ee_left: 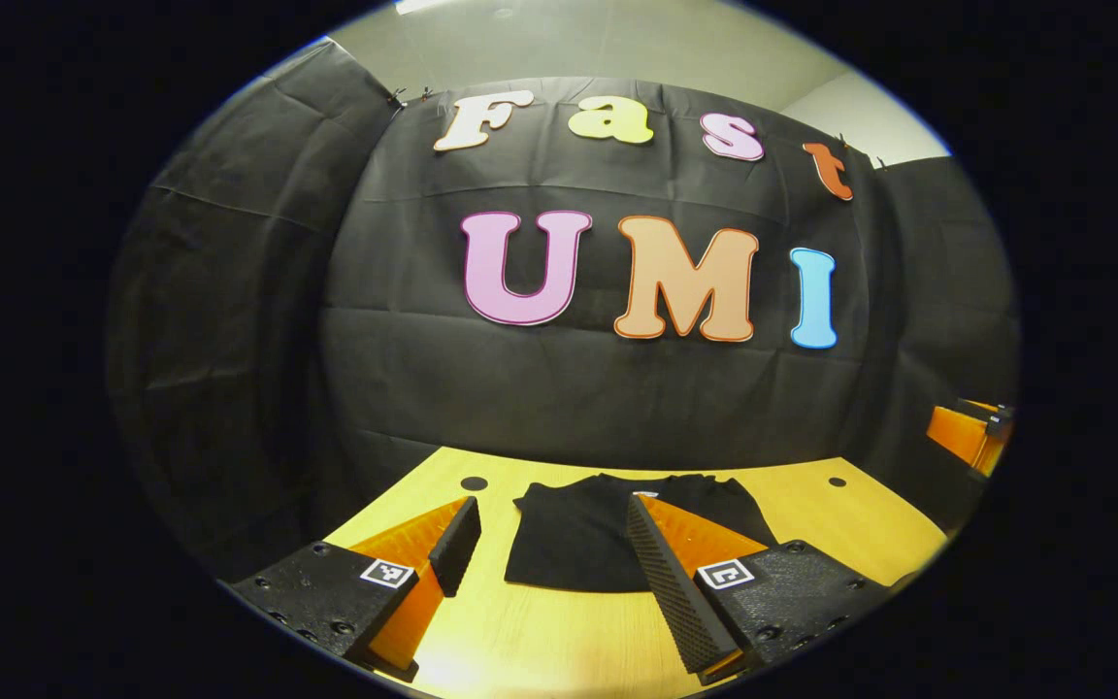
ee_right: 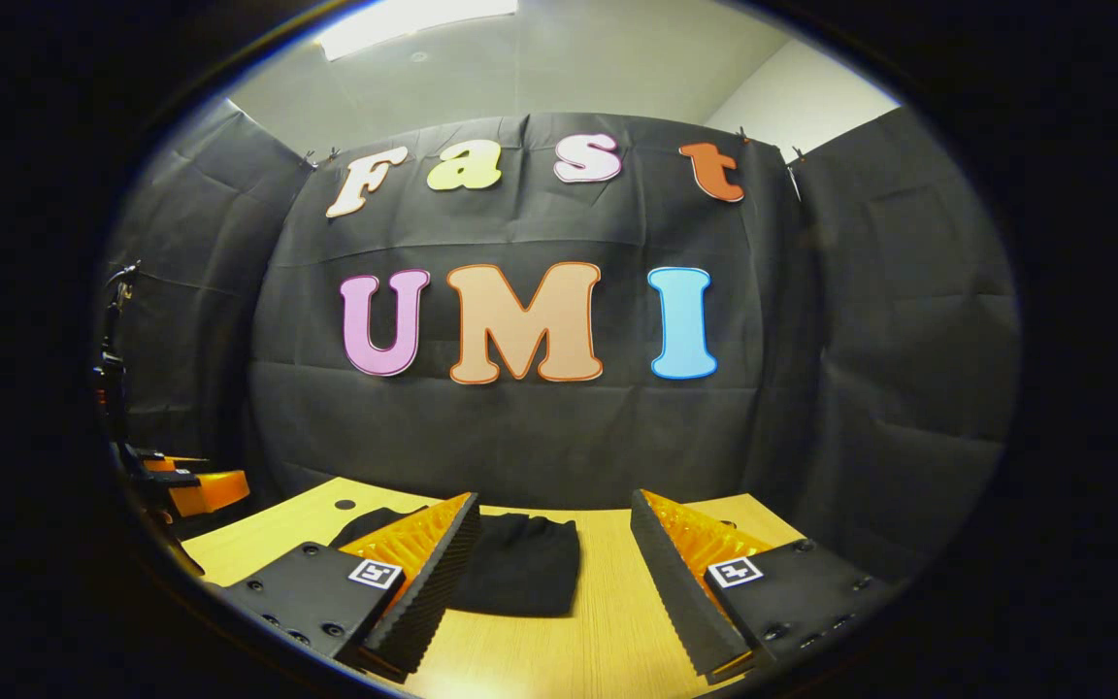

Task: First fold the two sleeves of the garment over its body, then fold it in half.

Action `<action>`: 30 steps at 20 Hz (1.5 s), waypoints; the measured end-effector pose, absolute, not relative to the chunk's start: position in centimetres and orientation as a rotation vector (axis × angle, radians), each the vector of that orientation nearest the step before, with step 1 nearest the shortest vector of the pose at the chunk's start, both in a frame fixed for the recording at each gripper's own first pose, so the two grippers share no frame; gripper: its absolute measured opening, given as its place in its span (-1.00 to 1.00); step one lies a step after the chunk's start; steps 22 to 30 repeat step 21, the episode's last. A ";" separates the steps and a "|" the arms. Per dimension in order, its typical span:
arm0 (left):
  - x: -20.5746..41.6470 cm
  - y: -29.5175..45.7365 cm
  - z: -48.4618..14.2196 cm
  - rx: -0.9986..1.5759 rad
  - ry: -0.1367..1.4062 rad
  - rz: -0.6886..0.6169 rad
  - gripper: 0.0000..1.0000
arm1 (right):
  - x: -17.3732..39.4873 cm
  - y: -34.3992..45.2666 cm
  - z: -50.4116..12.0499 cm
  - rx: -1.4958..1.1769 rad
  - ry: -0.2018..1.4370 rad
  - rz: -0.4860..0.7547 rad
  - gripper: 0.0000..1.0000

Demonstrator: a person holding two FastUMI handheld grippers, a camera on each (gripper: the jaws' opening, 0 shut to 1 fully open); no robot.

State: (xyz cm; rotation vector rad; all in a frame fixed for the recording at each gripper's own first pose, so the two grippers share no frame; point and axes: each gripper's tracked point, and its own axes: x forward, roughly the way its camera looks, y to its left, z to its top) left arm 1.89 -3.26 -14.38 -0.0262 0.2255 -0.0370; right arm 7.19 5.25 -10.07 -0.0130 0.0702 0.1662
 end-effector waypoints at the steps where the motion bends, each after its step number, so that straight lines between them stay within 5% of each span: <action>1: 1.8 -3.4 -14.5 -0.025 0.229 -0.040 0.80 | 7.2 5.3 -10.1 -0.014 0.071 0.166 0.90; 30: 1.4 -4.0 -14.9 -0.037 0.232 -0.070 0.81 | 5.8 4.3 -11.0 -0.009 0.091 0.122 0.96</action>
